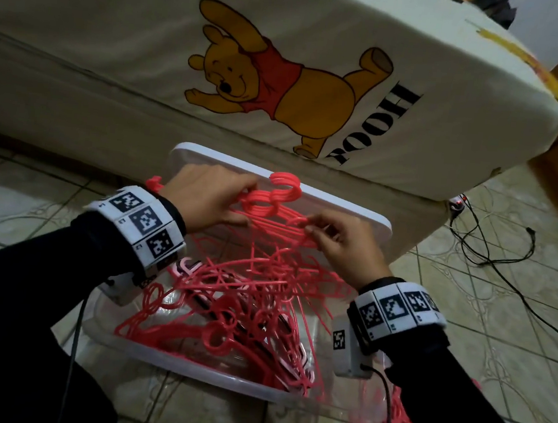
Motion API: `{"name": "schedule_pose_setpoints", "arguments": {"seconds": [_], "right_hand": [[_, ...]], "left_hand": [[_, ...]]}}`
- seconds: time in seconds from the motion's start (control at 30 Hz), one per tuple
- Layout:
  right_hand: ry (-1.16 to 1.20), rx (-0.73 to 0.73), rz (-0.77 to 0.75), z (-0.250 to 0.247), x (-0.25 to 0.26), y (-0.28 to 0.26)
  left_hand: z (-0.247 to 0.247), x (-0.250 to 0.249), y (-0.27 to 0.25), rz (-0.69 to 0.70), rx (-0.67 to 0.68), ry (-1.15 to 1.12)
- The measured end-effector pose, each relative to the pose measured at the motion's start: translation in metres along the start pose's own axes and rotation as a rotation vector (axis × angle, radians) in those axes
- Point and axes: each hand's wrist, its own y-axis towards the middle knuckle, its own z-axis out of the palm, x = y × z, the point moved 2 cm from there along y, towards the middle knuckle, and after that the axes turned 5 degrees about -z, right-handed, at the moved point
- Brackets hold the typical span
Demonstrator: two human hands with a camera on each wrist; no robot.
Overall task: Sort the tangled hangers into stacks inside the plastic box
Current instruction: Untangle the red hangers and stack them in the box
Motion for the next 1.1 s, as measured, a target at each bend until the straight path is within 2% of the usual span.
{"name": "schedule_pose_setpoints", "arguments": {"seconds": [0.2, 0.37, 0.47, 0.53, 0.63, 0.73, 0.83, 0.97, 1.1], "right_hand": [[0.178, -0.062, -0.064, -0.003, 0.018, 0.0], [0.163, 0.04, -0.071, 0.005, 0.025, 0.0], [0.143, 0.055, -0.031, 0.006, 0.019, -0.002], [0.136, 0.023, 0.0, 0.002, 0.015, -0.003], [0.166, -0.054, 0.023, -0.006, 0.012, -0.002], [0.141, -0.151, -0.036, -0.013, 0.016, 0.0], [0.069, -0.209, -0.097, -0.016, 0.022, 0.001], [0.021, -0.249, -0.171, -0.017, 0.027, 0.002], [0.096, -0.255, -0.165, -0.015, 0.025, 0.001]], "left_hand": [[0.007, 0.004, 0.002, -0.017, 0.158, -0.09], [0.012, 0.001, 0.002, -0.021, 0.227, -0.056], [0.013, 0.003, 0.003, -0.052, 0.217, -0.011], [0.011, 0.004, 0.005, -0.073, 0.182, -0.034], [0.008, 0.005, 0.007, -0.123, 0.171, -0.216], [0.008, -0.001, 0.007, -0.137, 0.189, -0.387], [0.009, -0.01, 0.006, -0.129, 0.241, -0.46], [0.012, -0.015, 0.004, -0.1, 0.297, -0.391], [0.009, -0.015, 0.004, -0.05, 0.251, -0.246]]}}
